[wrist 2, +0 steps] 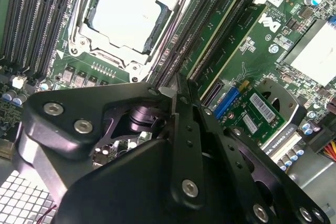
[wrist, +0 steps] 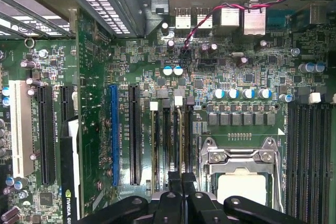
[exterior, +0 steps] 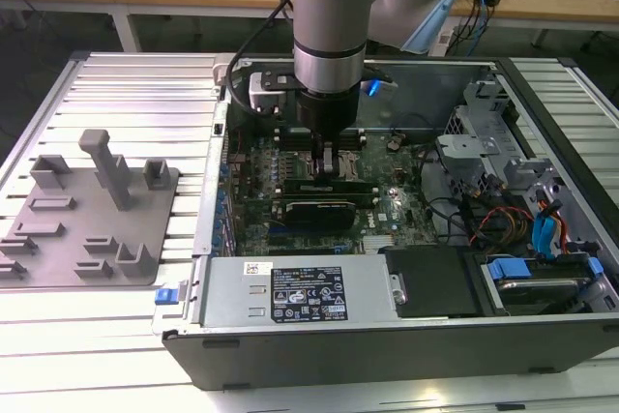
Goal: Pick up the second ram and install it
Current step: 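Insert the second ram into the second slot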
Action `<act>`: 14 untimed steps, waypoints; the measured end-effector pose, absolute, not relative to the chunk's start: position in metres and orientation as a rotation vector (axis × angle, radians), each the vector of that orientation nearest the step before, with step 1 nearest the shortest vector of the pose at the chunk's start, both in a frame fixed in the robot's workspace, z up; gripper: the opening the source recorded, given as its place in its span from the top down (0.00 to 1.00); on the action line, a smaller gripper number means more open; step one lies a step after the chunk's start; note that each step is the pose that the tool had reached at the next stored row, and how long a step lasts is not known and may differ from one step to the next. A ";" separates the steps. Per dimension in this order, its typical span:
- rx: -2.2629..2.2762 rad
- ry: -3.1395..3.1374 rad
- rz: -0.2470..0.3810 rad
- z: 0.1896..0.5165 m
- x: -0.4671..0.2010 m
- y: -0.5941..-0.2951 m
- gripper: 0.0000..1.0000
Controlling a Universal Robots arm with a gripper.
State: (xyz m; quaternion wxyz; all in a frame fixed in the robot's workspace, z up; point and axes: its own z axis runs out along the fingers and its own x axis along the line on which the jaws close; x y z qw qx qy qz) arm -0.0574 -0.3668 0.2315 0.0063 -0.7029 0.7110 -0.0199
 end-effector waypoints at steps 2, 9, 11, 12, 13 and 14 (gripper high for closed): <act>-2.199 2.225 -0.062 0.231 -0.057 -0.367 0.91; -2.194 2.220 -0.072 0.236 -0.058 -0.367 0.91; -2.190 2.215 -0.082 0.235 -0.057 -0.367 0.91; -2.188 2.213 -0.085 0.235 -0.059 -0.367 0.91; -2.187 2.211 -0.088 0.234 -0.060 -0.367 0.91; -2.187 2.212 -0.089 0.235 -0.061 -0.367 0.91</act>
